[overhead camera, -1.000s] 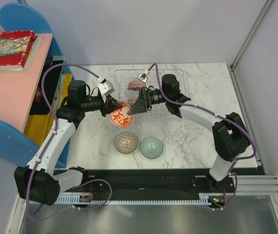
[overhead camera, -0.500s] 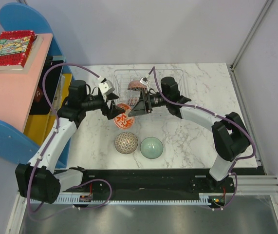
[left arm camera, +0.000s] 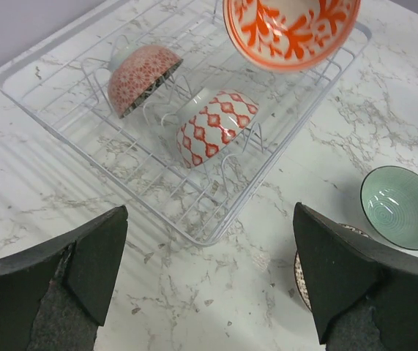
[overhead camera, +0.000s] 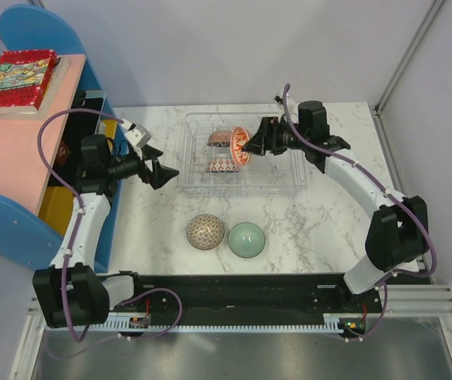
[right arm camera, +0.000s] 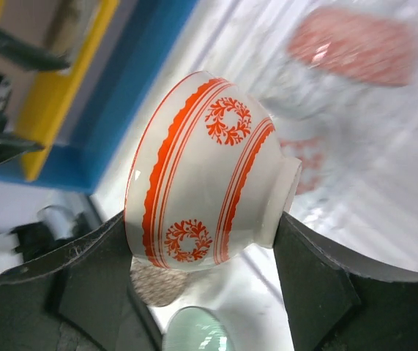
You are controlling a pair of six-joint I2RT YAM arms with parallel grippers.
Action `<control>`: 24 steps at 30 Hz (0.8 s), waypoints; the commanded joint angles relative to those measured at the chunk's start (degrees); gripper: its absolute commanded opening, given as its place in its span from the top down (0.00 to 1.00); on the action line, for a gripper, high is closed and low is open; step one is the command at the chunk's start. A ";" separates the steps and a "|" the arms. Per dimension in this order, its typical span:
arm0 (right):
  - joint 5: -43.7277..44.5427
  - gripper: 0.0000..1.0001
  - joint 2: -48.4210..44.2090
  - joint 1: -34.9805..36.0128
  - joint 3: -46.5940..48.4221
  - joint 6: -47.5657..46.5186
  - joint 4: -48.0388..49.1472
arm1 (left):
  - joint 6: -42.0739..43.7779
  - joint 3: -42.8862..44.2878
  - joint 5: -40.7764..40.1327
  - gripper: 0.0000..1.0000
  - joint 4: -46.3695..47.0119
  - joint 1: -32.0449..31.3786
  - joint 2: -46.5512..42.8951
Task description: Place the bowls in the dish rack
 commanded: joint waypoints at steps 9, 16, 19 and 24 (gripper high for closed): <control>40.69 1.00 -1.19 0.49 14.66 -24.27 -14.87 | 2.13 -4.05 3.14 0.00 1.55 0.22 5.42; 51.77 1.00 4.70 2.42 18.09 -29.46 -16.90 | 1.96 -5.10 3.32 0.00 1.55 0.13 4.37; 56.86 1.00 8.38 4.53 18.97 -32.62 -17.07 | 1.87 -5.54 3.67 0.00 1.46 0.21 4.10; 64.68 1.00 13.13 7.26 20.90 -35.09 -17.07 | 1.78 -5.98 3.76 0.00 1.55 0.21 3.58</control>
